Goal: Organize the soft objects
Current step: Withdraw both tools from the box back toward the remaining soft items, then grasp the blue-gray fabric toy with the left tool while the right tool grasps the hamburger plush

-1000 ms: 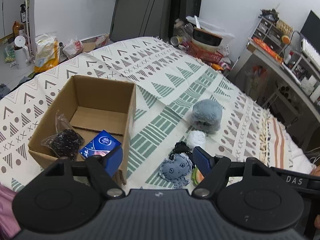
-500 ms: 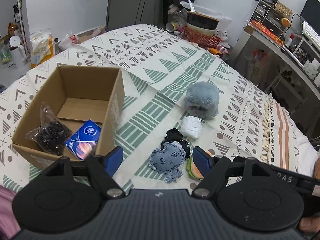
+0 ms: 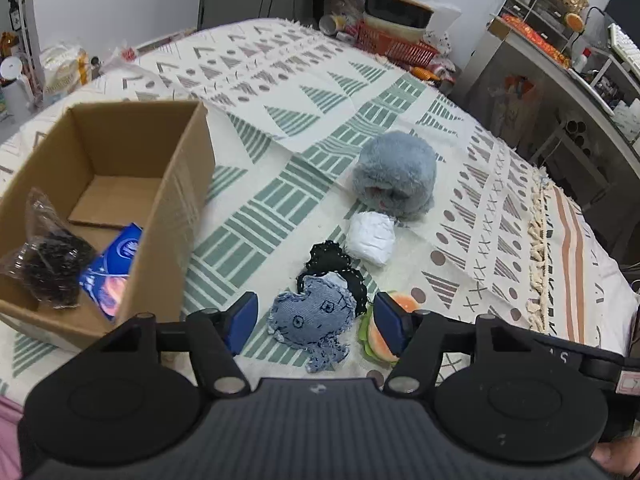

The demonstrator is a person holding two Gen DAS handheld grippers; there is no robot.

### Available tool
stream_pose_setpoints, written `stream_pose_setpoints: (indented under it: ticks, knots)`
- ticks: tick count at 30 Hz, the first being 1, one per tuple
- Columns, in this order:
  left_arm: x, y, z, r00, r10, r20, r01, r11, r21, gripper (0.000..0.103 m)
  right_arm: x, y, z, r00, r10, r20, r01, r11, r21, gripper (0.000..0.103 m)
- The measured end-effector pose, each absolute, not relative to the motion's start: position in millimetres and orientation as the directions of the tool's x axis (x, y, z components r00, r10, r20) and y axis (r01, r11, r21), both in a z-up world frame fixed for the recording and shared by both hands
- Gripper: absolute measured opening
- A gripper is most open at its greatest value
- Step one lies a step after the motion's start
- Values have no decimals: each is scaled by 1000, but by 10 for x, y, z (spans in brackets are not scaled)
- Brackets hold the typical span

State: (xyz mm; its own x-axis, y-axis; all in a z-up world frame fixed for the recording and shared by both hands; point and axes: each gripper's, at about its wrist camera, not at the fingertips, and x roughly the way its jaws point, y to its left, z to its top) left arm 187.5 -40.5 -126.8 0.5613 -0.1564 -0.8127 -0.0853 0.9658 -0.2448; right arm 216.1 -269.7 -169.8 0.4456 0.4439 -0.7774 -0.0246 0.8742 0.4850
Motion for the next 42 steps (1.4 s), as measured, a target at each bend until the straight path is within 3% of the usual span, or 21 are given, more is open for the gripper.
stream_pose_setpoints:
  ticks: [20,22,24,32,38,42]
  knots:
    - [2218,-342,-1911,446,-219,-868,-226,911,-346,62,2304,-2562,-1896,376,468,-800,-64,874,482,87]
    - [2200,-331,-1924,460,-212,-862,-243,904,-352,51,2315,-2559,-1910,374,467,-801,-65,875,480,87]
    - [2203,-306,-1922,461,-238,-855,-248,890,-382,30,2317,-2556,-1908,377,467,-800,-67,875,479,87]
    - [2080,-238,-1757,490,-238,-839,-253,882,-398,19,2356,-2447,-1921,396,434,-809,-97,896,434,86]
    - [1948,-127,-1643,513,-226,-828,-263,877,-402,18,2367,-2351,-1937,420,390,-820,-117,919,377,69]
    - [1879,-66,-1556,526,-227,-820,-267,871,-413,18,2356,-2316,-1922,425,387,-819,-132,921,366,39]
